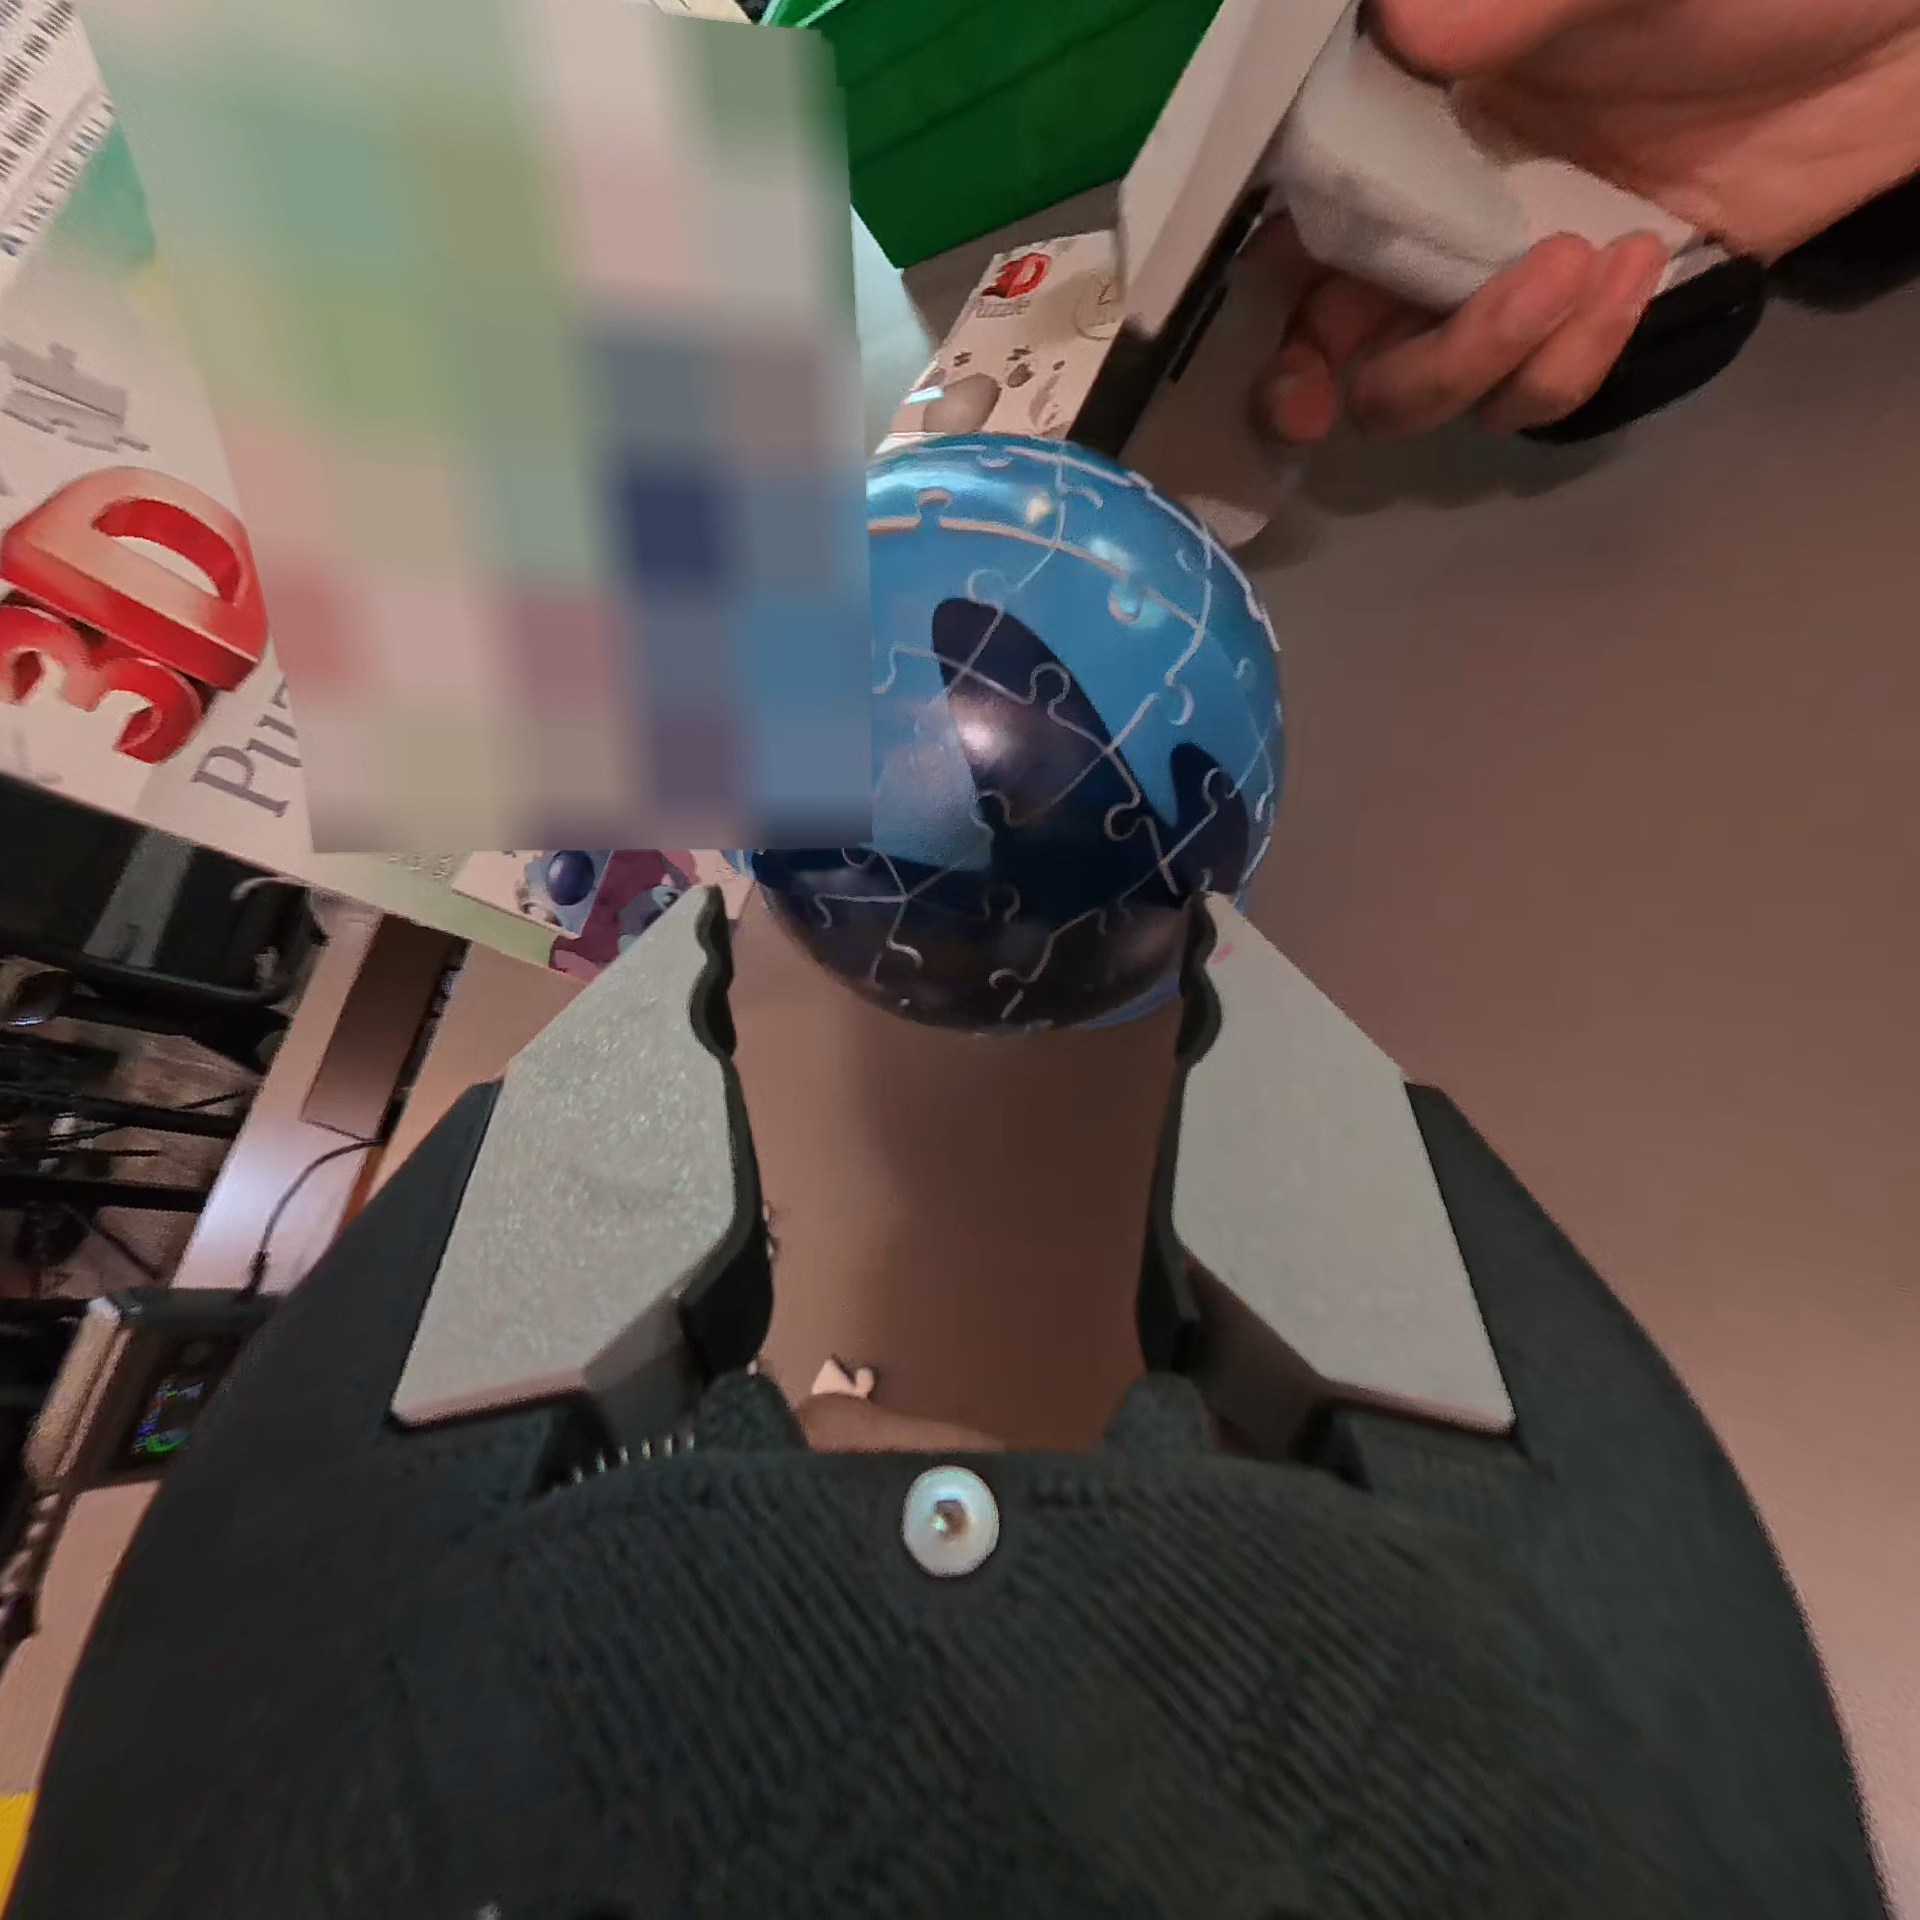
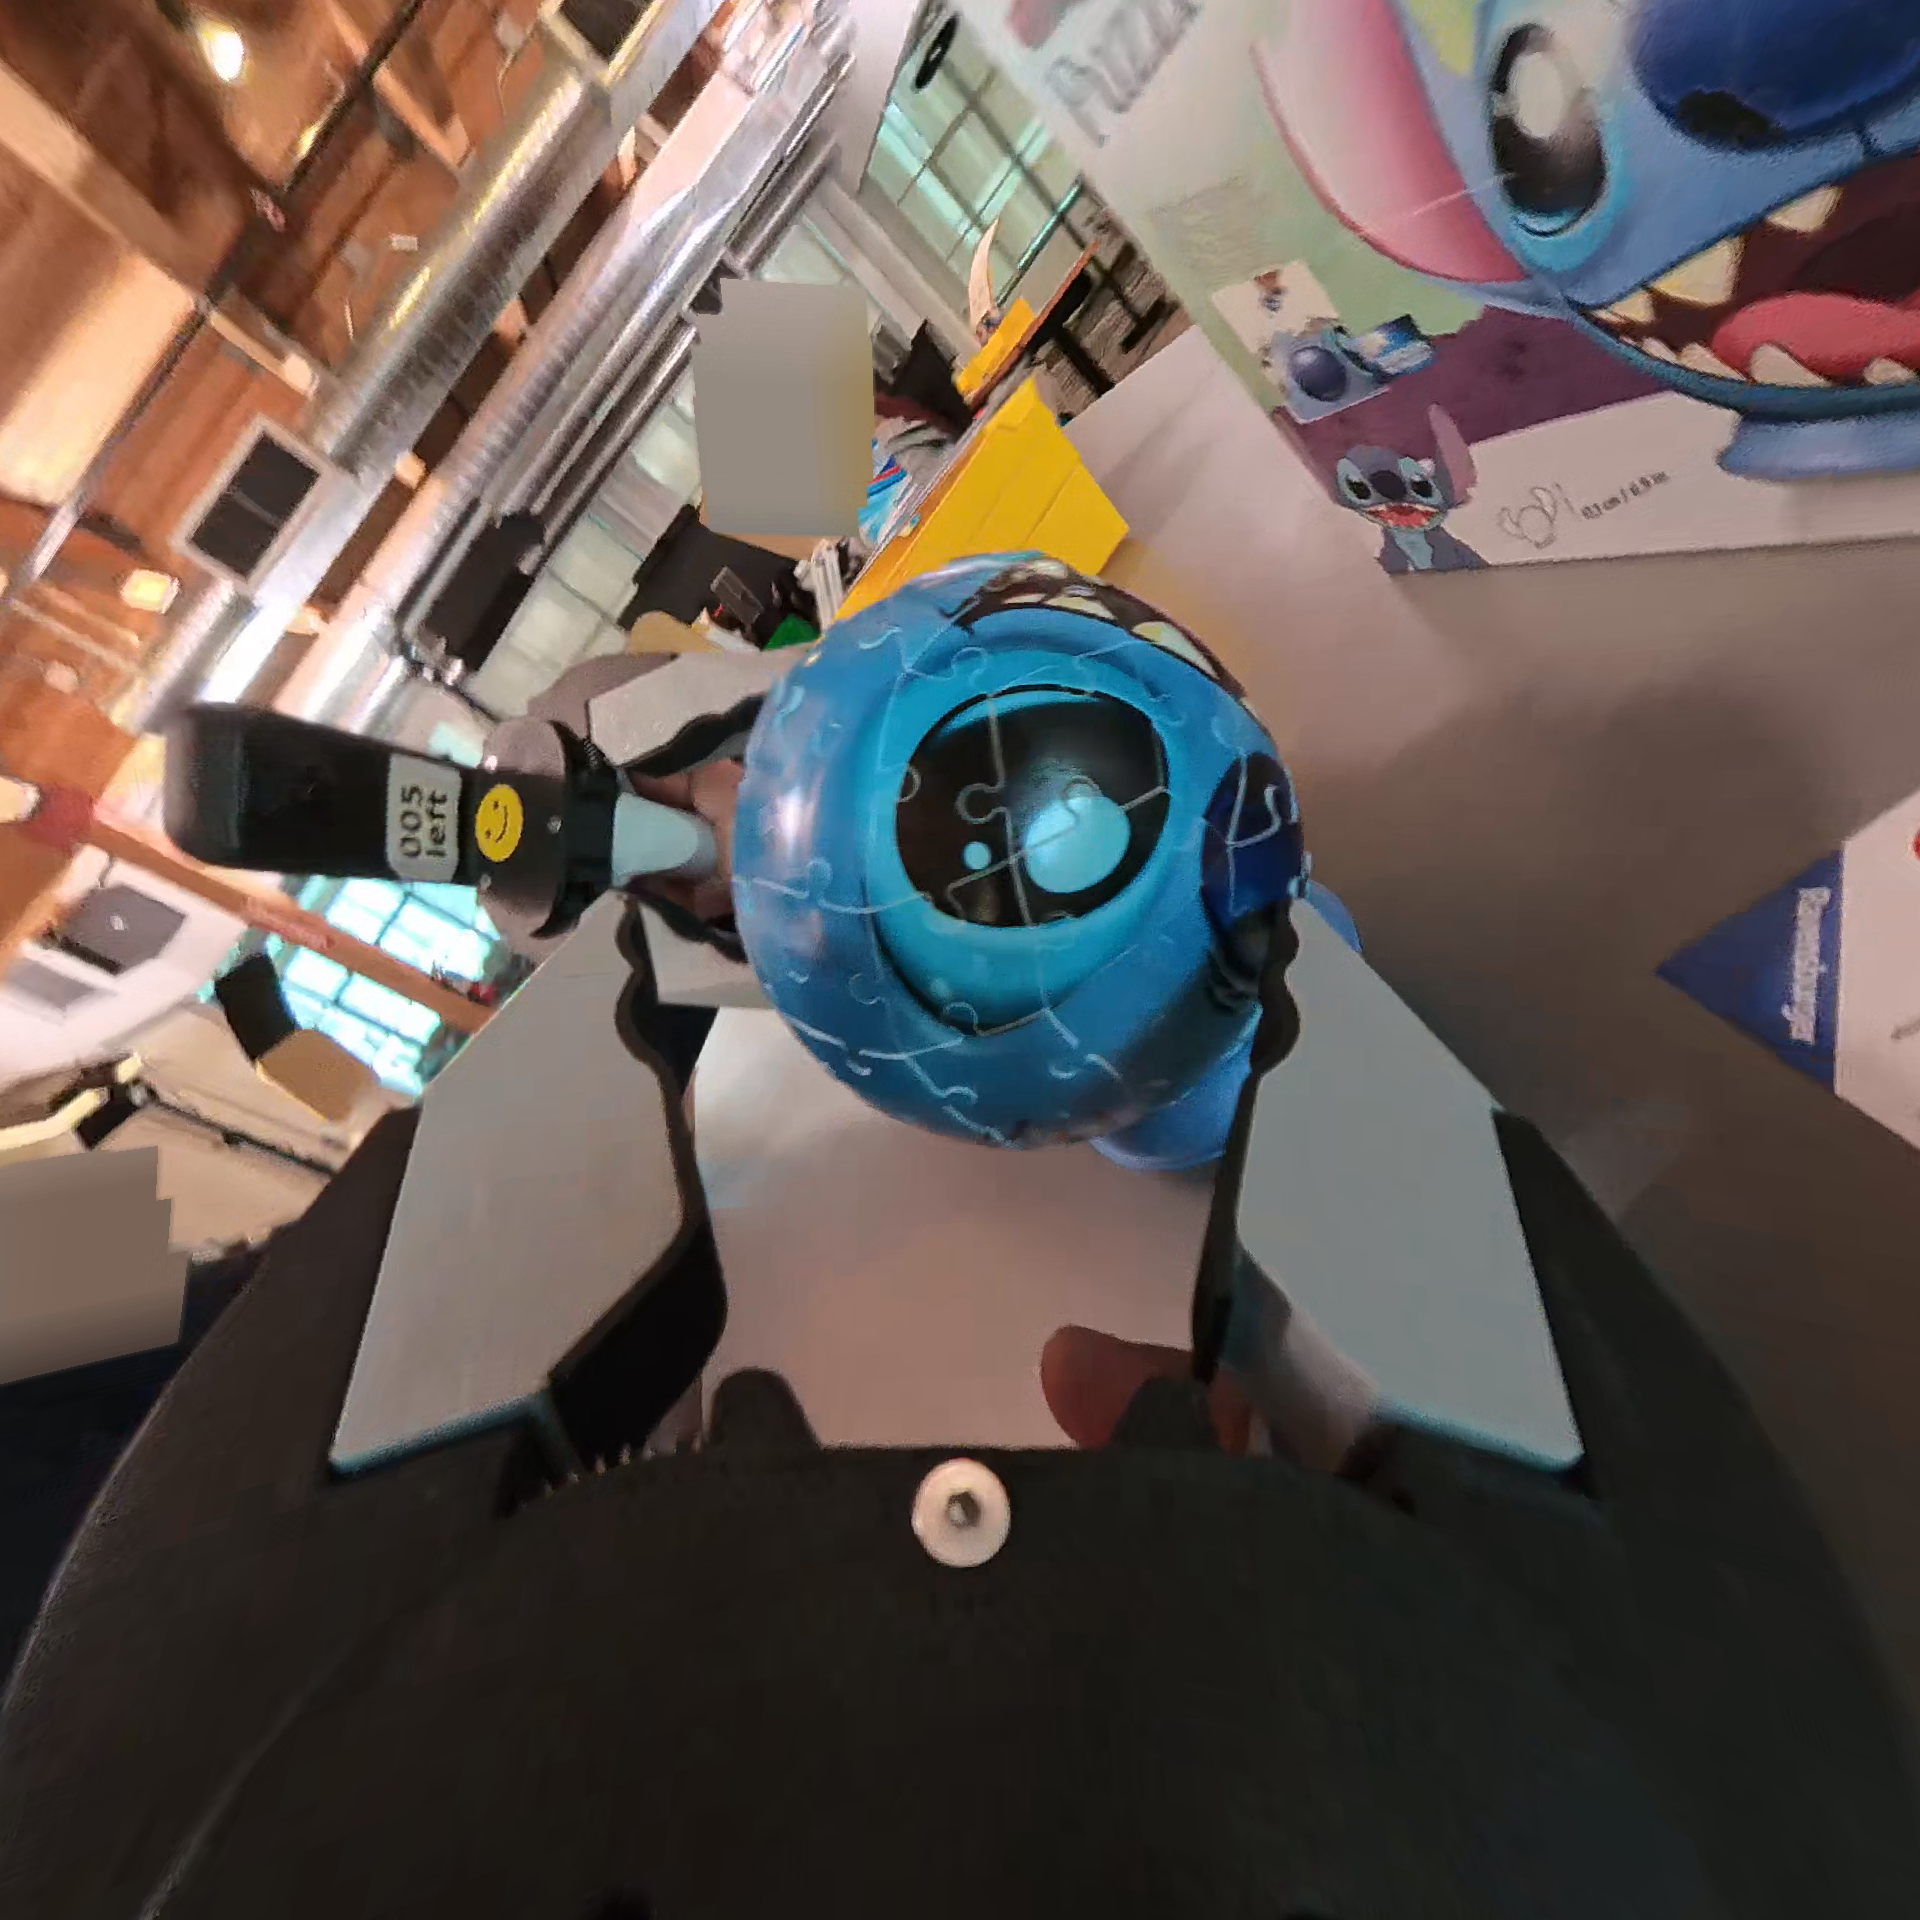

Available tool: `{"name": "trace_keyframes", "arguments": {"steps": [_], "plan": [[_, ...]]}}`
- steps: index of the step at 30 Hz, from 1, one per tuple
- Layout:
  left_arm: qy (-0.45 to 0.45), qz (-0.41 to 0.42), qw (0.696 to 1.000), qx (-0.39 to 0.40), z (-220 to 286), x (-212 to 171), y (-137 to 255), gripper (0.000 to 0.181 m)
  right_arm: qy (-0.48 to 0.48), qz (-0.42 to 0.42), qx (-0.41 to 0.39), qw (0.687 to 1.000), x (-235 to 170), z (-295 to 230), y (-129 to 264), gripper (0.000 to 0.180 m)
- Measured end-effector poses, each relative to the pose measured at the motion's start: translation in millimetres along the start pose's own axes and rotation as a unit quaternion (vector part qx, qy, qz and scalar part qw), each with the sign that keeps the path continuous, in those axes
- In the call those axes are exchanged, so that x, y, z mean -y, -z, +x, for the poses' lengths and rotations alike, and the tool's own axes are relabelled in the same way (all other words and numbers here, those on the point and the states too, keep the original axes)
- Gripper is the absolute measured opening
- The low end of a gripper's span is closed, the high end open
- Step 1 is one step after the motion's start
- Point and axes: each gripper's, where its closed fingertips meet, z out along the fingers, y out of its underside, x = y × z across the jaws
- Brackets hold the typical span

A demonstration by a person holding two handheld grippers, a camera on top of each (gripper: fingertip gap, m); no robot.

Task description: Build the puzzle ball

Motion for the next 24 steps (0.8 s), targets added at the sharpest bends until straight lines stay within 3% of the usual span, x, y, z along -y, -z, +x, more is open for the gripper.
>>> {"name": "trace_keyframes", "arguments": {"steps": [4, 7, 15, 24], "plan": [[-0.027, 0.015, 0.999, 0.008, 9.8, -3.3, 14.1, 0.087, 0.118, -0.033, 0.015, 0.992, 2.8, -9.9, 17.3, 0.119], [-0.051, -0.005, 0.999, 0.018, 13.1, -16.7, 11.1, 0.089, 0.236, -0.058, -0.005, 0.97, 8.9, -7.9, 24.5, 0.122], [-0.104, -0.002, 0.994, 0.039, 6.4, -14.5, -13.6, 0.092, 0.49, -0.111, -0.022, 0.865, 9.5, -7.2, 18.0, 0.13], [-0.152, 0.015, 0.987, 0.05, 4.9, -21.4, -22.0, 0.095, 0.622, -0.187, -0.047, 0.759, -6.9, 26.6, 1.6, 0.138]]}}
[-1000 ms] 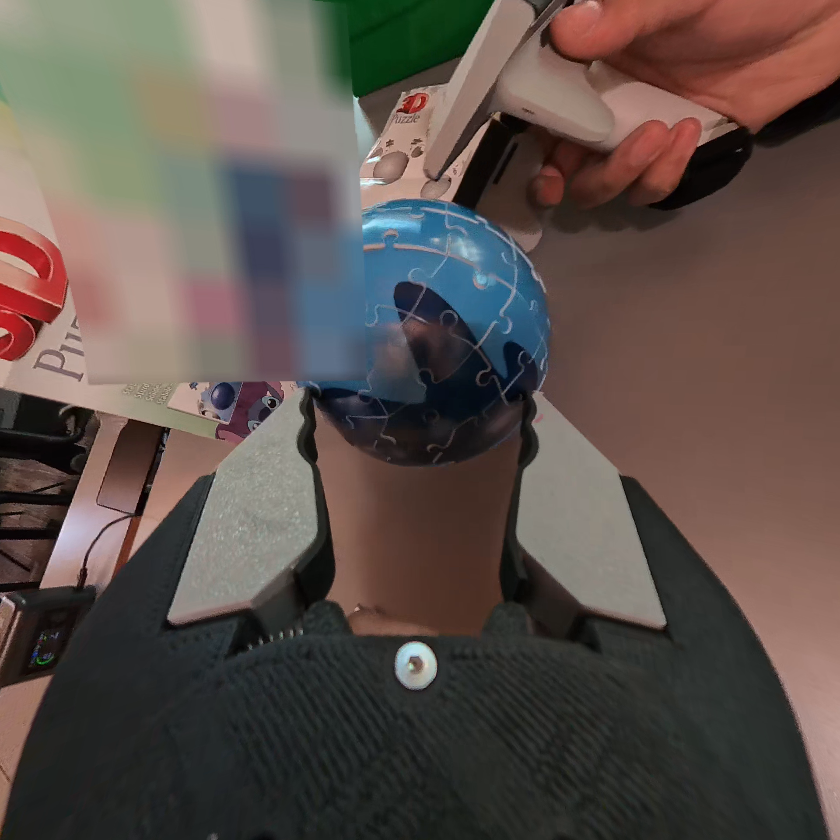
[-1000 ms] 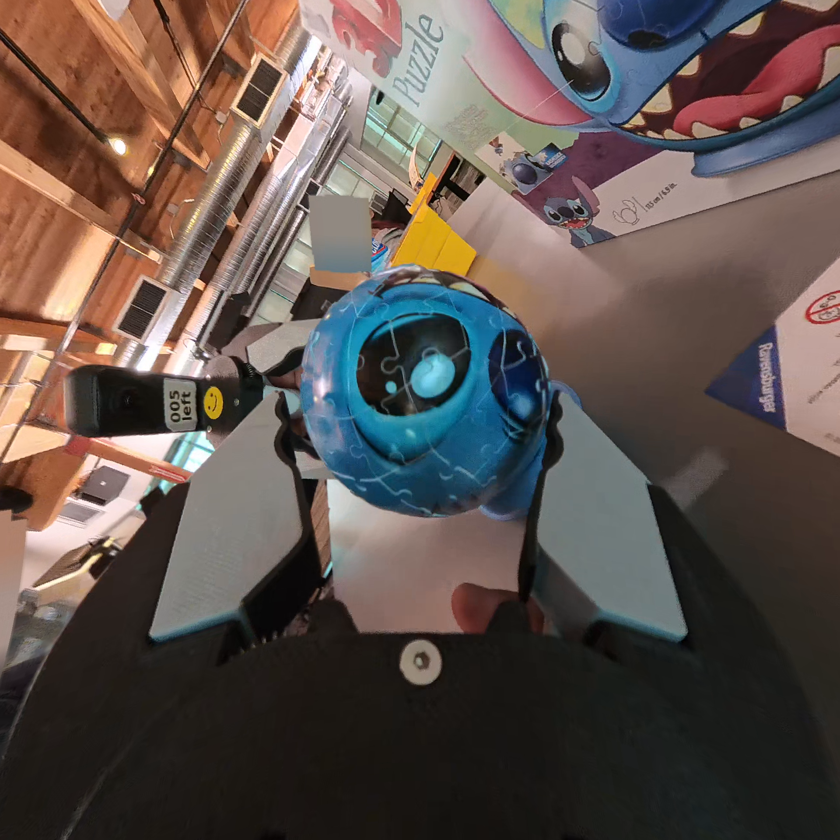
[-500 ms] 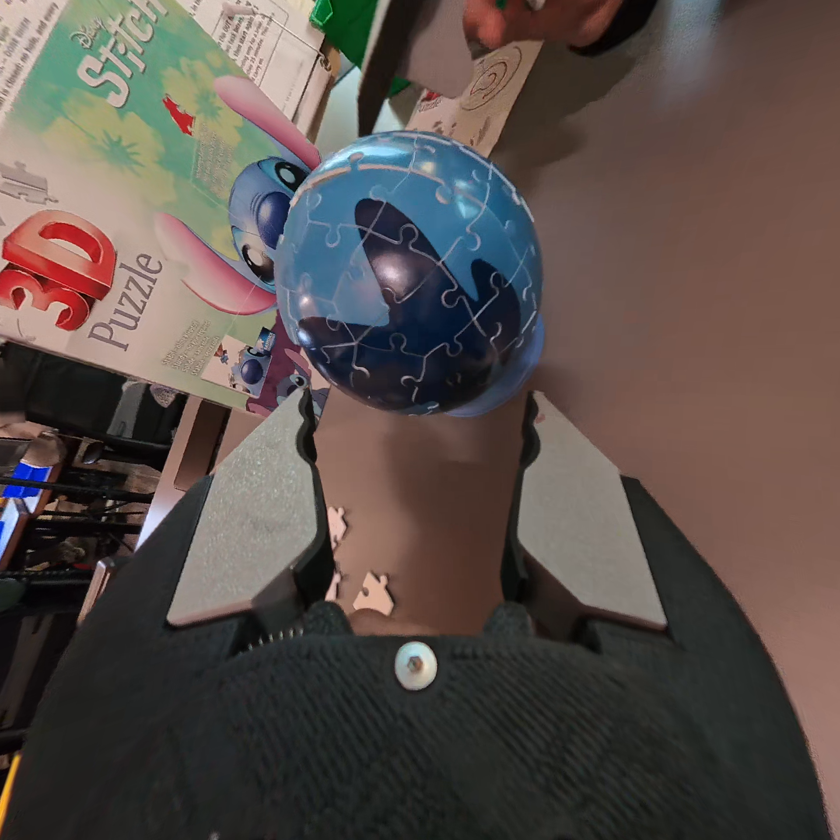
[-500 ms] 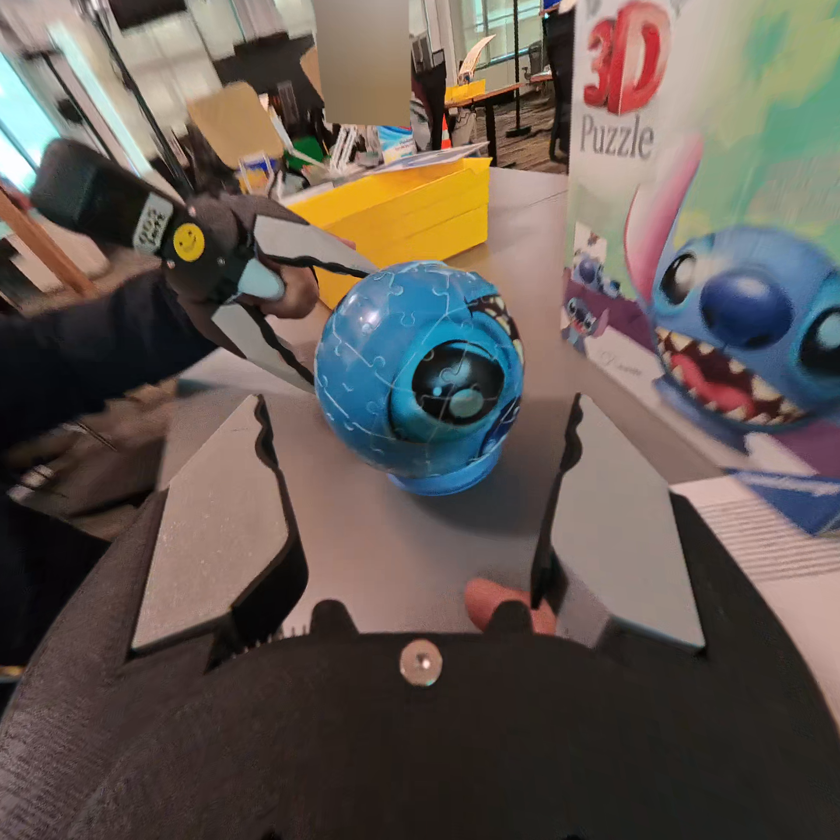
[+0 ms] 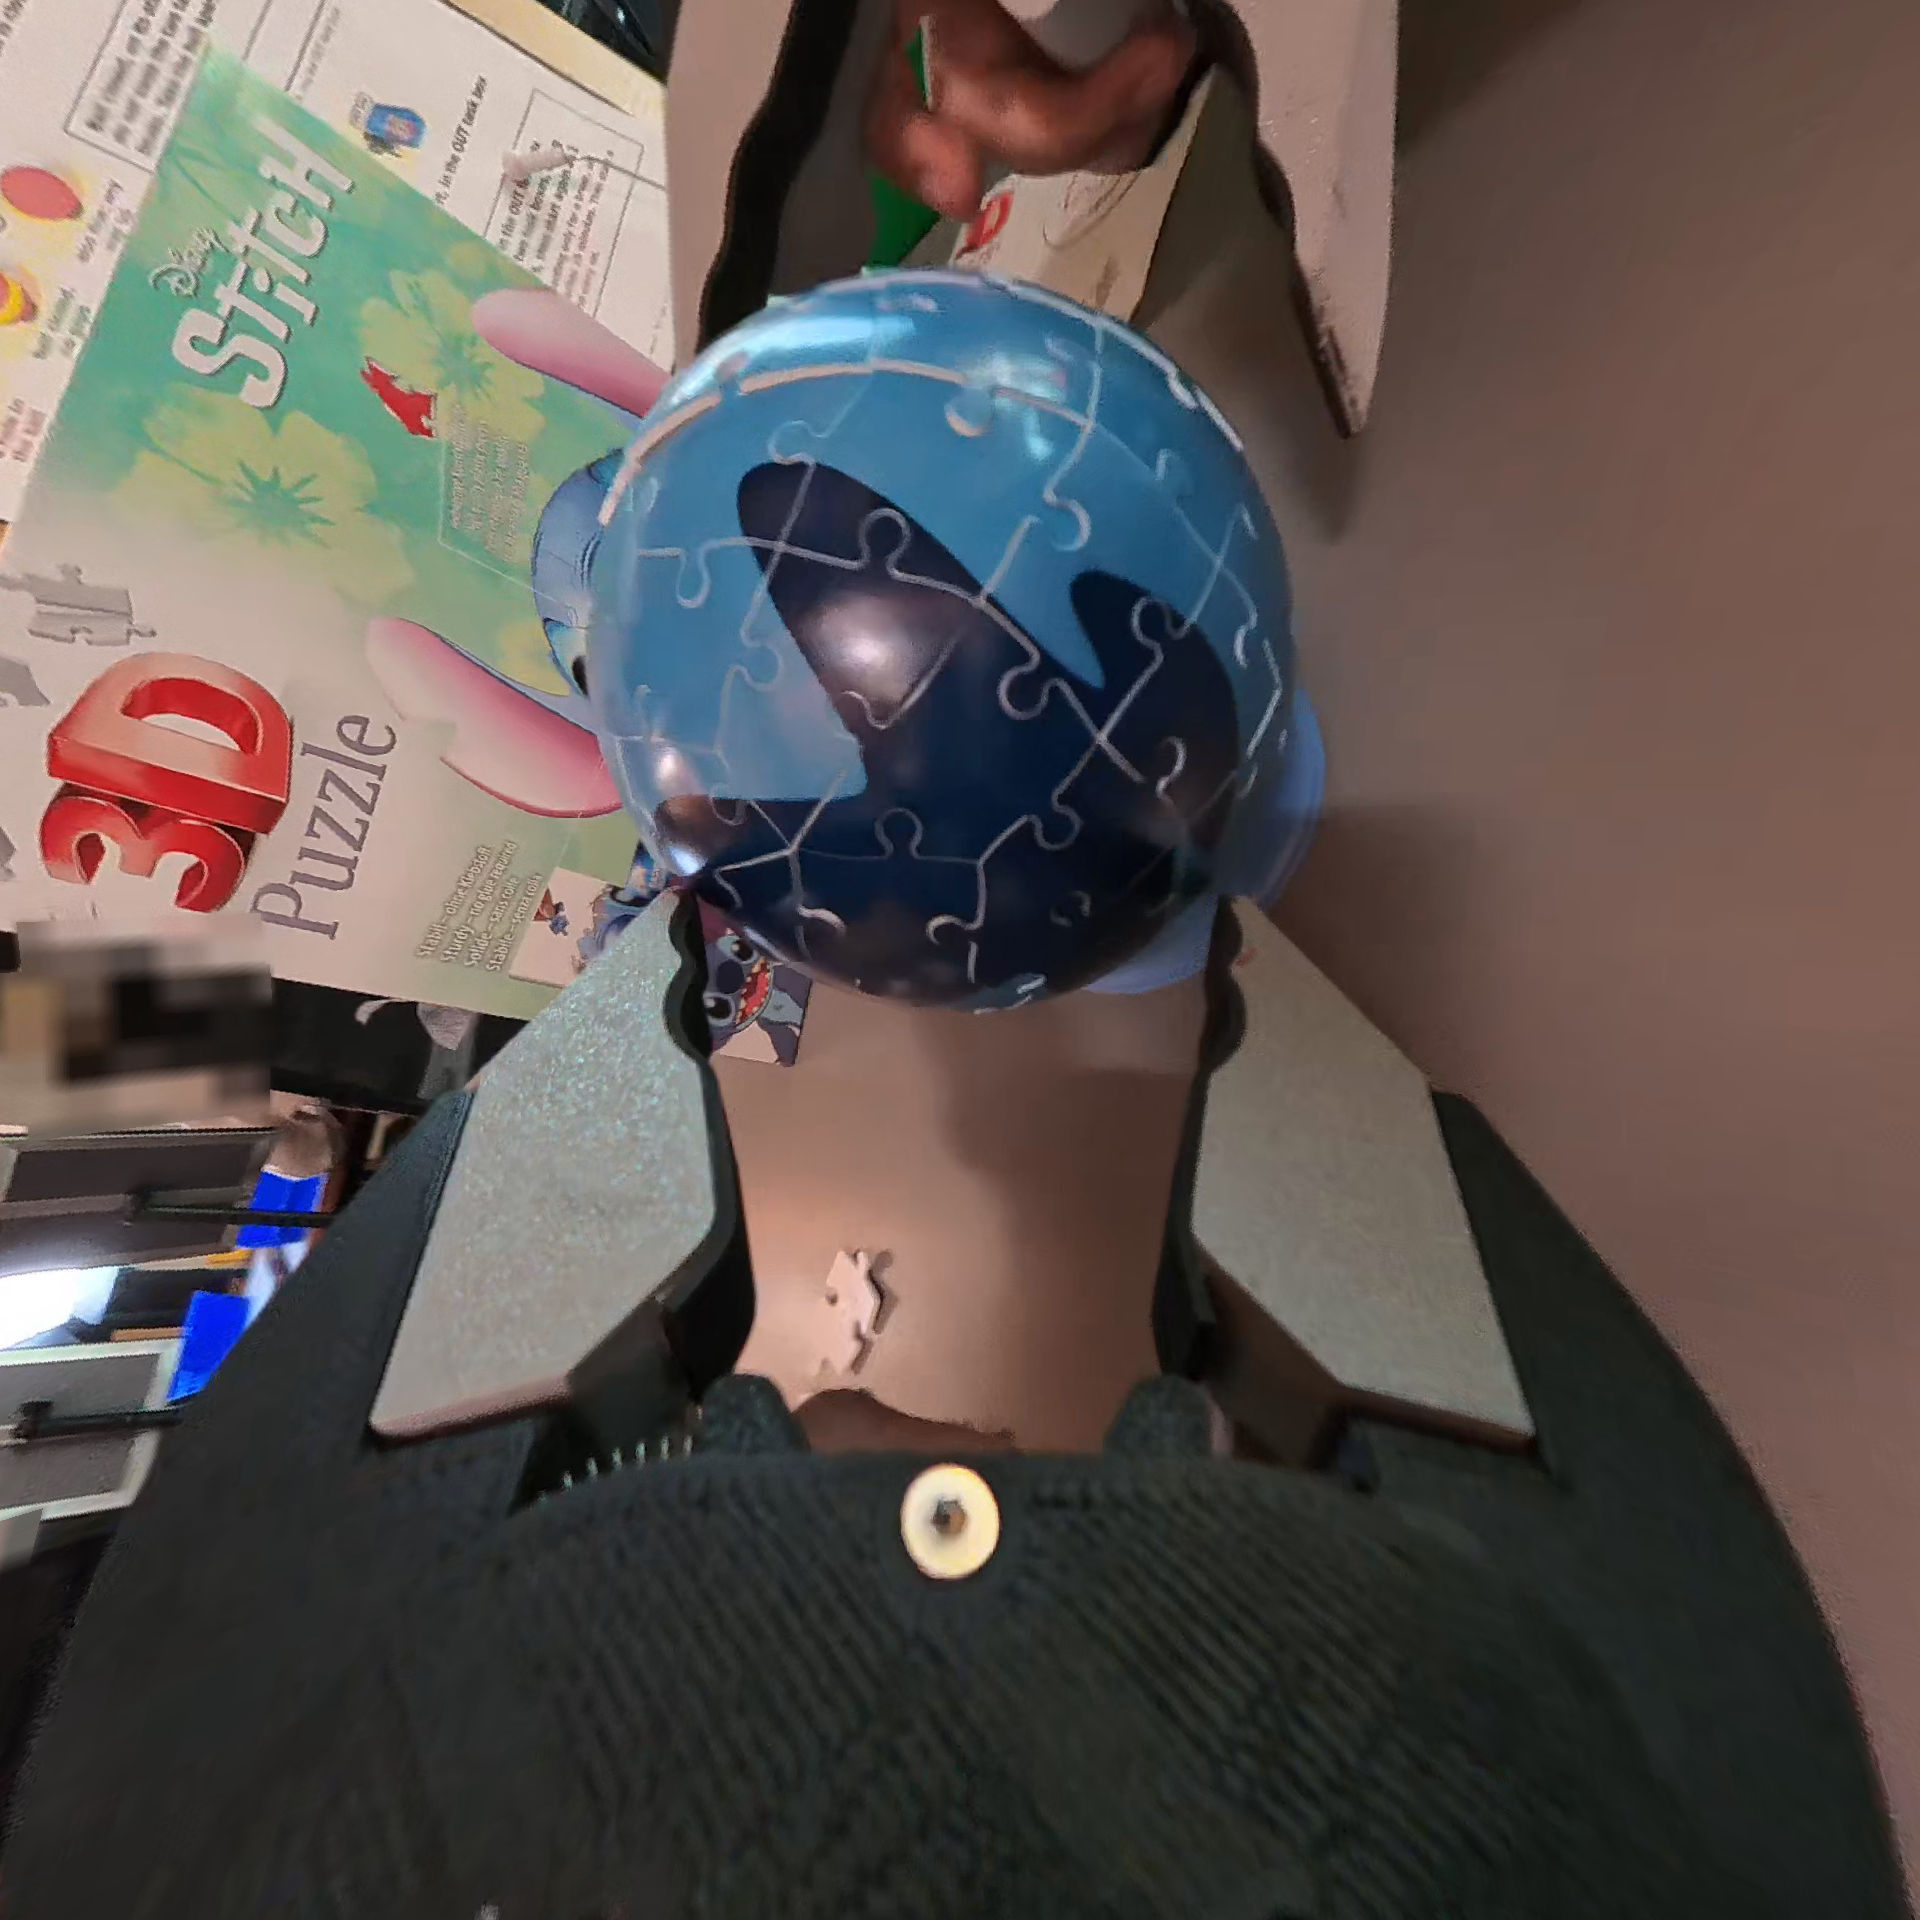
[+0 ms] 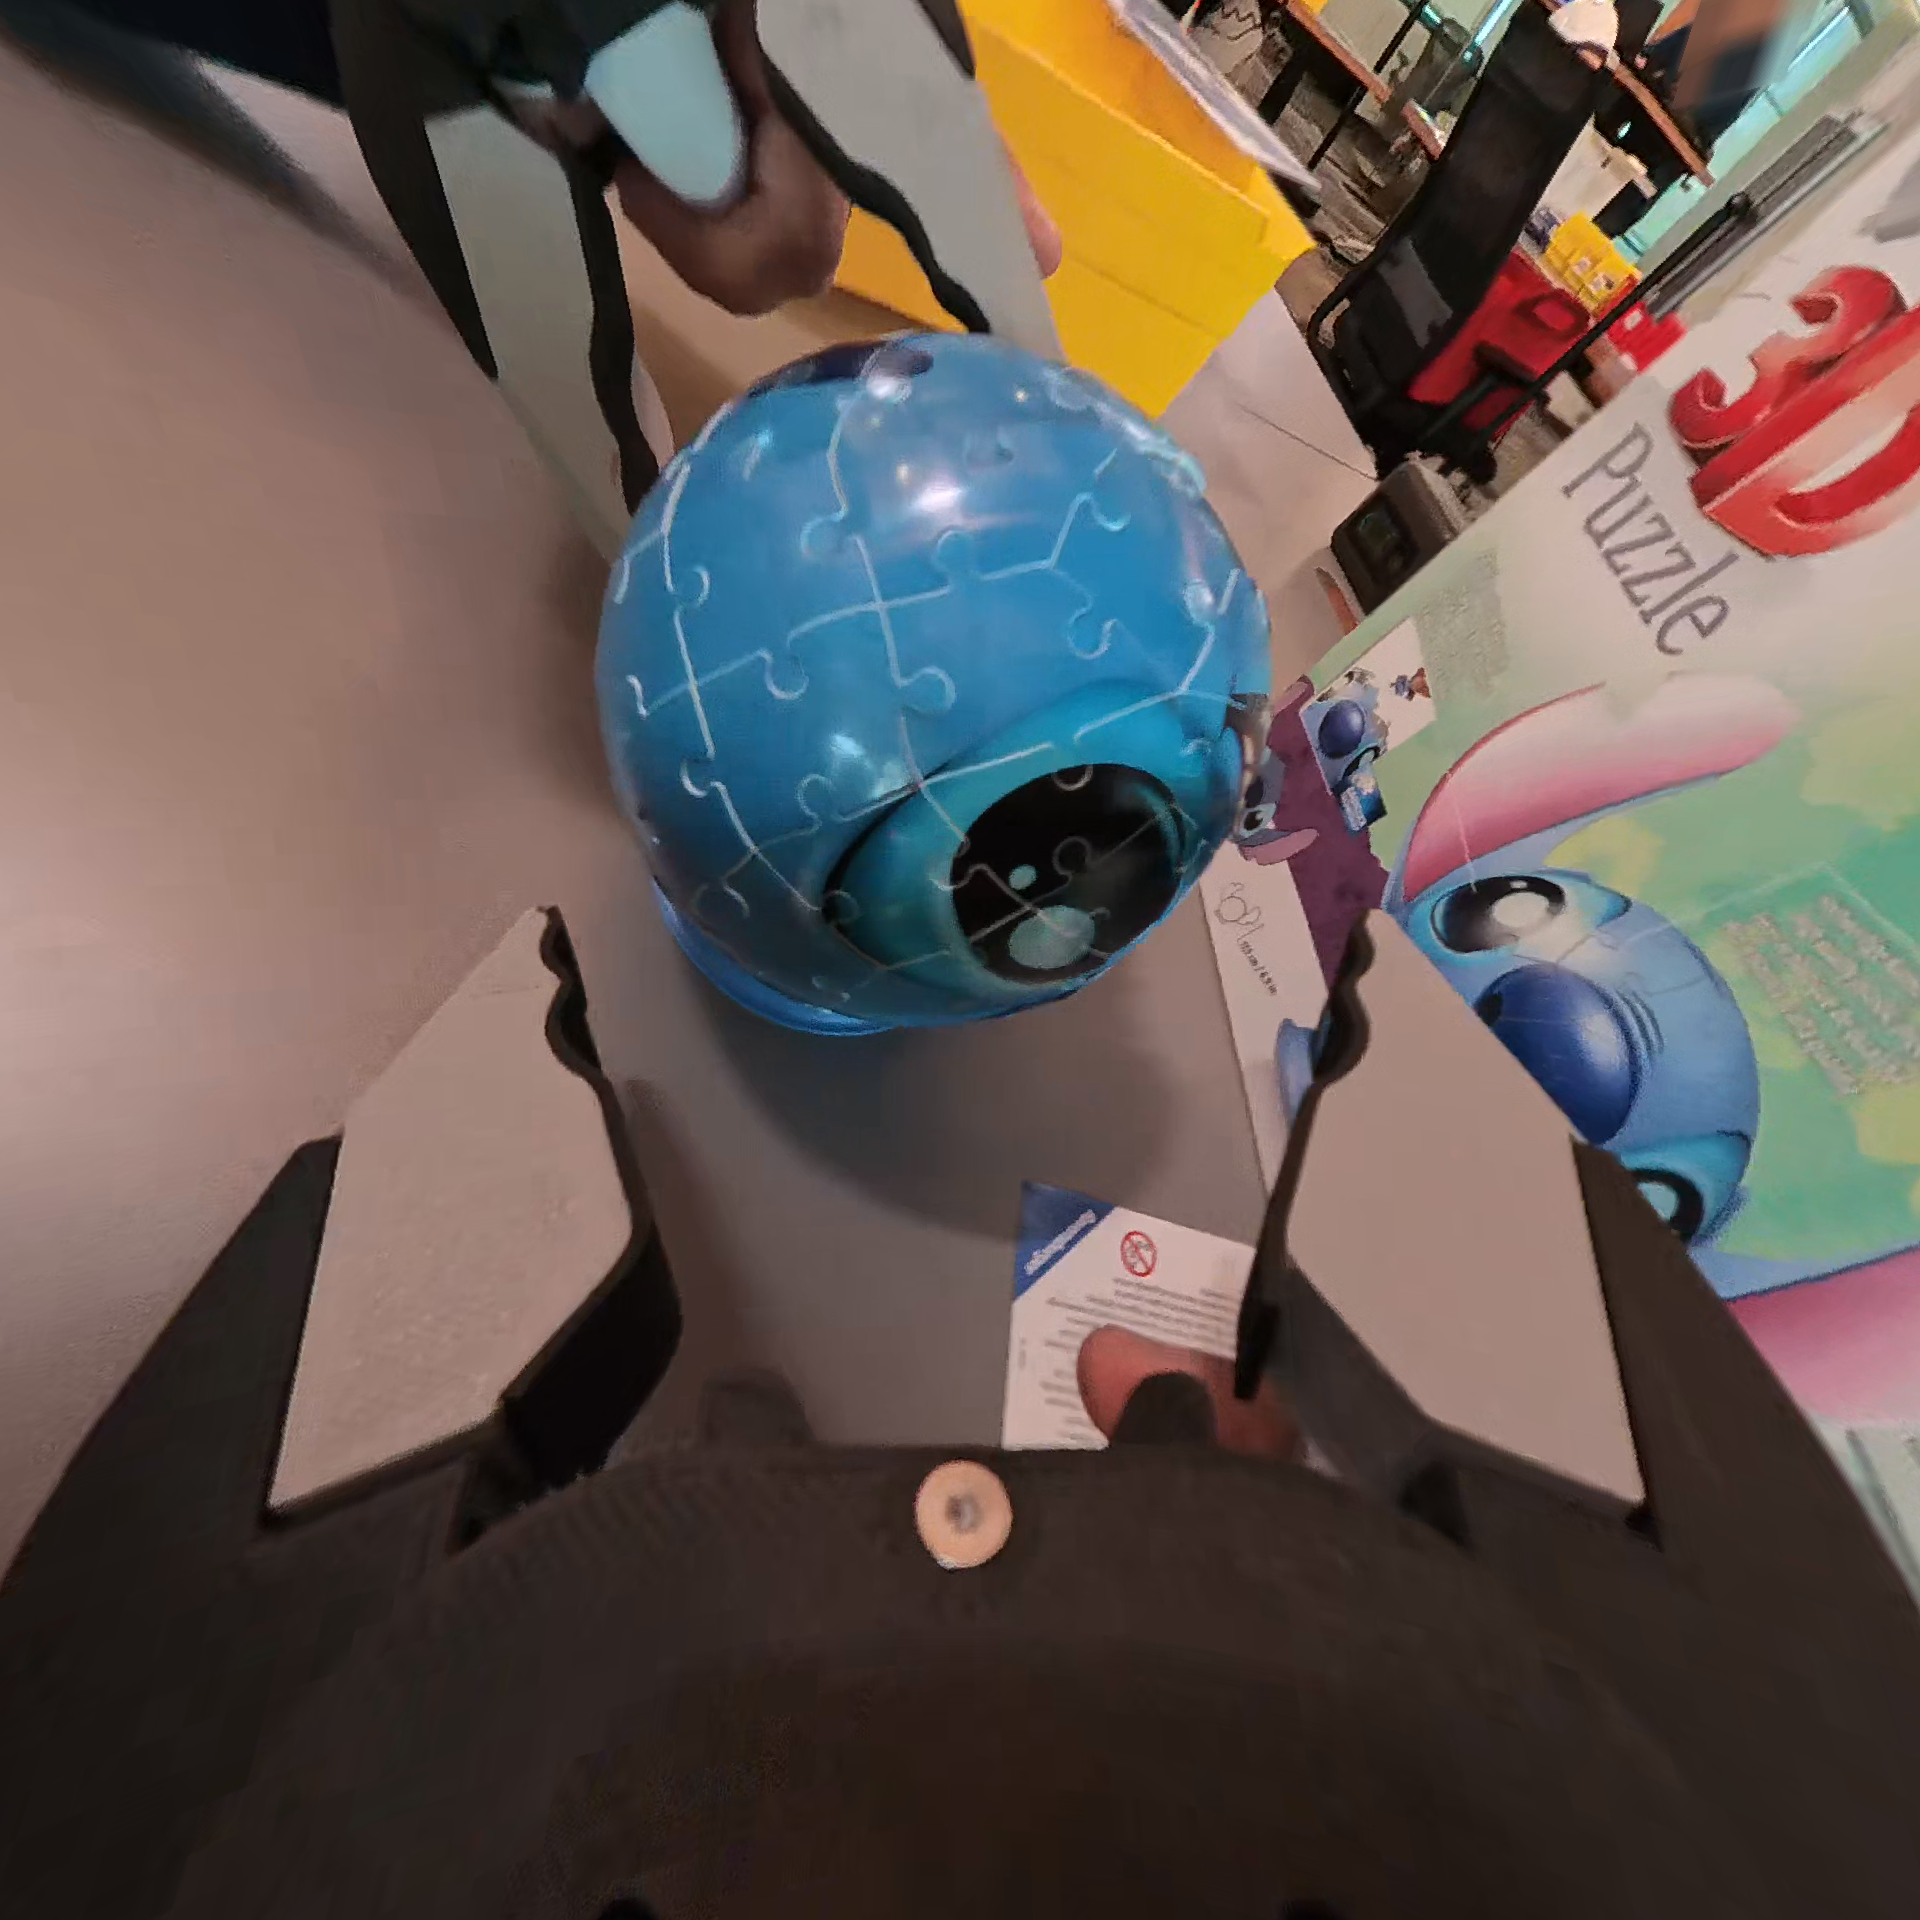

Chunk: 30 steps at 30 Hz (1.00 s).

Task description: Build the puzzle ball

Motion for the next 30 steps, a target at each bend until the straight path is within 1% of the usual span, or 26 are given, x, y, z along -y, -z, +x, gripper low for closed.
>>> {"name": "trace_keyframes", "arguments": {"steps": [4, 6, 11, 15, 18, 24, 30], "plan": [[-0.034, 0.001, 0.999, 0.017, -4.1, -3.6, 0.3, 0.092, 0.08, -0.02, -0.032, 0.996, -6.1, 2.3, -13.1, 0.137], [-0.051, 0.009, 0.998, 0.025, -6.4, -2.3, 0.8, 0.093, 0.116, -0.01, -0.057, 0.991, -3.6, 4.8, -15.6, 0.135], [-0.078, -0.003, 0.997, 0.021, -3.4, -11.3, -7.0, 0.095, 0.154, -0.007, -0.052, 0.987, -3.9, -2.8, -22.4, 0.131], [-0.072, 0.006, 0.997, 0.028, -5.6, -7.9, -8.6, 0.094, 0.149, 0.0, -0.058, 0.987, -2.6, -2.2, -26.3, 0.13], [-0.064, 0.011, 0.998, 0.023, -4.9, -6.2, -9.2, 0.094, 0.135, 0.01, -0.059, 0.989, 0.3, -0.3, -26.1, 0.125], [-0.03, 0.009, 1.0, 0.0, -3.7, -8.1, -9.2, 0.094, 0.123, 0.015, -0.058, 0.991, 5.7, -2.0, -25.2, 0.126], [-0.016, 0.017, 1.0, -0.01, -2.9, -4.2, -7.3, 0.092, 0.079, 0.028, -0.051, 0.995, 8.6, -3.8, -23.8, 0.126]]}}
